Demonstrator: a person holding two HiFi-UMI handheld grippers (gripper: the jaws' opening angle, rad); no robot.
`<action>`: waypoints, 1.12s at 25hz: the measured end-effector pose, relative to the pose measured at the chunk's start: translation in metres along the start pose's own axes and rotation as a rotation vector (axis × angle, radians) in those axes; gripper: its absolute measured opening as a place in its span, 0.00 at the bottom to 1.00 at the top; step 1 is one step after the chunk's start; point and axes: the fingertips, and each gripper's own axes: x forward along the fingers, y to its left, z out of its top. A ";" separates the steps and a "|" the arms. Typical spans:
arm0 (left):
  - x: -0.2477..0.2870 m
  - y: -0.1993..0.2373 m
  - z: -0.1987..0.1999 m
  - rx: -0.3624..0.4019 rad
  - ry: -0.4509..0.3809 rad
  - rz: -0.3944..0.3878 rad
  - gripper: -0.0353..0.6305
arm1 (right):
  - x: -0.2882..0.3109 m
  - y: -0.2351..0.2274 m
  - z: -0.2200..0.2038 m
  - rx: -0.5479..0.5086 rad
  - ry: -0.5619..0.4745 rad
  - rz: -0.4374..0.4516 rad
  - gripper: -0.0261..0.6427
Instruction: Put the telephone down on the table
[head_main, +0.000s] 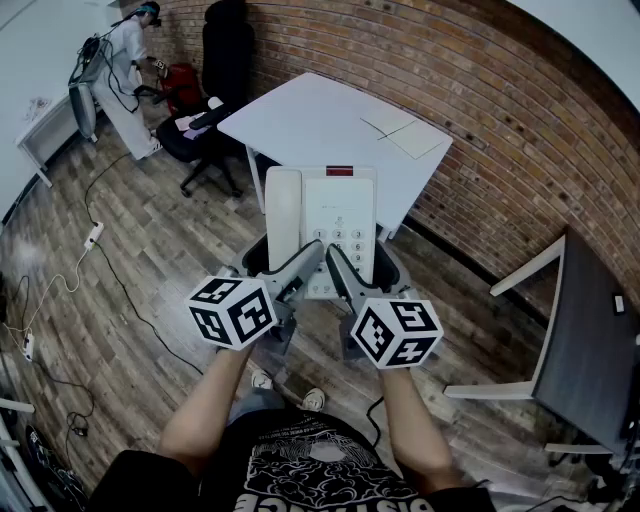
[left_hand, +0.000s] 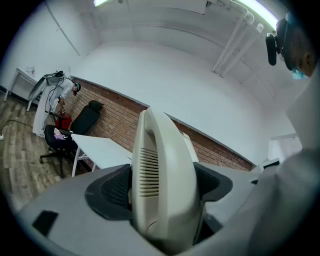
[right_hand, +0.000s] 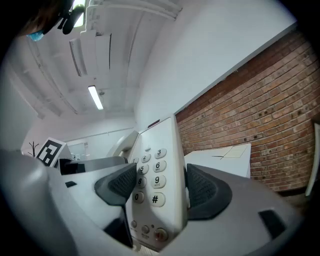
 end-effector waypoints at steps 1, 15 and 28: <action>0.000 0.000 0.000 0.000 0.000 0.002 0.63 | 0.000 0.000 0.000 0.002 0.000 0.001 0.50; 0.024 0.024 0.011 -0.005 -0.006 0.029 0.63 | 0.037 -0.012 0.004 0.008 0.011 0.031 0.50; 0.100 0.126 0.058 -0.027 0.033 -0.012 0.63 | 0.167 -0.030 0.013 0.021 0.023 -0.024 0.50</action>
